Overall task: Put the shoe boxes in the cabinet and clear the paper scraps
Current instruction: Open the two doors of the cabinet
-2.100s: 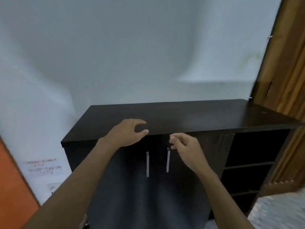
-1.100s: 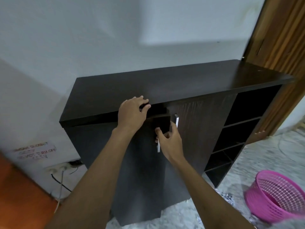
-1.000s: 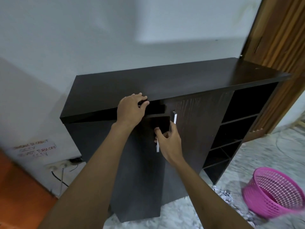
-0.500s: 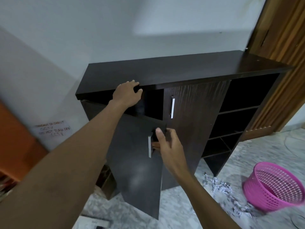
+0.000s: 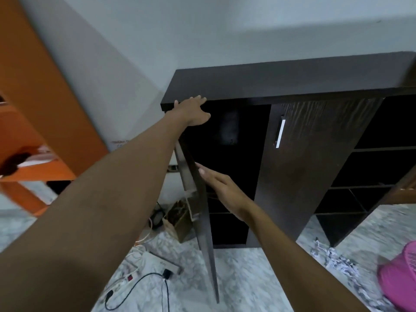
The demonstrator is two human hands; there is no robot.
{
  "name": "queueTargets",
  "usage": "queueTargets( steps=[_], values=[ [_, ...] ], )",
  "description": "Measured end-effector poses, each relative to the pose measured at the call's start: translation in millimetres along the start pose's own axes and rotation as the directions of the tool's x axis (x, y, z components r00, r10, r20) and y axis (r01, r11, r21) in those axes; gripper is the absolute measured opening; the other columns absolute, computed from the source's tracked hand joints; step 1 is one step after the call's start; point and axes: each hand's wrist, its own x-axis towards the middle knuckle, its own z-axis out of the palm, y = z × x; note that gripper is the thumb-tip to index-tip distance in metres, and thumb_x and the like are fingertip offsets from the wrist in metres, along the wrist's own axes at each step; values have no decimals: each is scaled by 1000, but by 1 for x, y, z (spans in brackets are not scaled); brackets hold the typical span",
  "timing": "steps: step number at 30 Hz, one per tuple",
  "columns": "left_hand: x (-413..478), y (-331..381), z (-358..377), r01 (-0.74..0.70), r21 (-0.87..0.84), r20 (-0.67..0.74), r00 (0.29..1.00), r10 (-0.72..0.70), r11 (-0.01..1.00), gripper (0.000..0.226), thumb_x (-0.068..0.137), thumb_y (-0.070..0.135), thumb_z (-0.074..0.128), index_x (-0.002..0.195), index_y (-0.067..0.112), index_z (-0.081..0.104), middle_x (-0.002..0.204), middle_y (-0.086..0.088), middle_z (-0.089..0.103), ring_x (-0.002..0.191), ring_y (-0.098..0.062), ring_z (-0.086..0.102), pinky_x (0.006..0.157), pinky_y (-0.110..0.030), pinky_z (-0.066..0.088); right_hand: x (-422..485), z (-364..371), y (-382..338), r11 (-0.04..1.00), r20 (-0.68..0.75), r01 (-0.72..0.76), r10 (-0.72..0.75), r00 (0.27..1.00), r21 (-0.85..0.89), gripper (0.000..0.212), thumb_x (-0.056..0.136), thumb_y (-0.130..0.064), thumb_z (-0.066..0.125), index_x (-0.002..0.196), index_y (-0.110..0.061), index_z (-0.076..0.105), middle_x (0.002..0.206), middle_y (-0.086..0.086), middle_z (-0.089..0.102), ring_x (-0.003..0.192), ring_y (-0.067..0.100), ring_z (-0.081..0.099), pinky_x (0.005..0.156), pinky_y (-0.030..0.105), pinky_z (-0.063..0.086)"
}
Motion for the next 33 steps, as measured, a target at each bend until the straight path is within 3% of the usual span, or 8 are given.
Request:
queueTargets(
  steps=[4,7,12,17,22,27,30,33],
  values=[
    [0,2,-5,24,-26,54,998,-23,999,69,96,33,46,157,26,13,165,6,4,152,-21,1,119,-49,-6,28,22,11,987,44,30,-24,999,-157,75,79,-68,62,144,-38,43,143,-16,51,130,-1,47,112,27,38],
    [-1,-1,-4,33,-56,50,998,-31,998,70,94,28,46,156,28,15,165,8,5,152,-19,1,119,-49,-6,45,42,15,964,68,84,-69,995,-254,85,69,-81,62,144,-50,38,147,-18,48,136,0,41,116,36,34],
    [1,-3,0,34,-90,19,999,-33,995,69,93,26,47,155,29,19,164,9,8,152,-18,2,120,-51,-6,58,66,20,951,131,152,-120,984,-268,88,71,-76,64,146,-34,42,149,-11,46,138,4,41,115,39,36],
    [2,3,2,45,-63,-28,998,-47,997,68,93,31,47,155,26,21,164,6,11,152,-19,6,120,-50,-5,54,52,18,929,202,190,-129,971,-318,60,89,-48,64,143,-29,48,148,-11,48,134,1,43,112,33,39],
    [4,21,12,-5,68,-189,982,18,998,63,97,42,47,152,18,31,160,-4,28,146,-26,27,120,-50,3,46,-37,29,908,-217,80,-182,959,-411,30,92,-36,64,121,-29,67,119,-14,67,109,-3,61,98,34,52],
    [29,62,26,-157,-34,-279,950,141,987,51,100,38,47,147,19,42,156,-3,36,142,-25,35,118,-41,19,42,-137,21,894,-739,-126,-269,618,-431,44,92,-32,63,134,-23,53,136,0,47,121,15,51,95,28,42],
    [49,89,31,-212,-83,-309,935,177,974,46,99,39,49,142,22,50,153,0,41,138,-25,41,112,-38,31,51,-176,8,904,-828,-224,-203,523,-363,58,92,-42,61,142,-24,38,147,1,35,127,17,45,91,30,37],
    [65,110,34,-228,-139,-321,931,174,964,44,97,43,54,136,24,57,148,3,48,133,-25,47,106,-39,39,67,-203,7,905,-809,-223,-188,557,-363,55,92,-45,59,140,-23,41,136,-1,50,121,17,53,97,34,44]
  ],
)
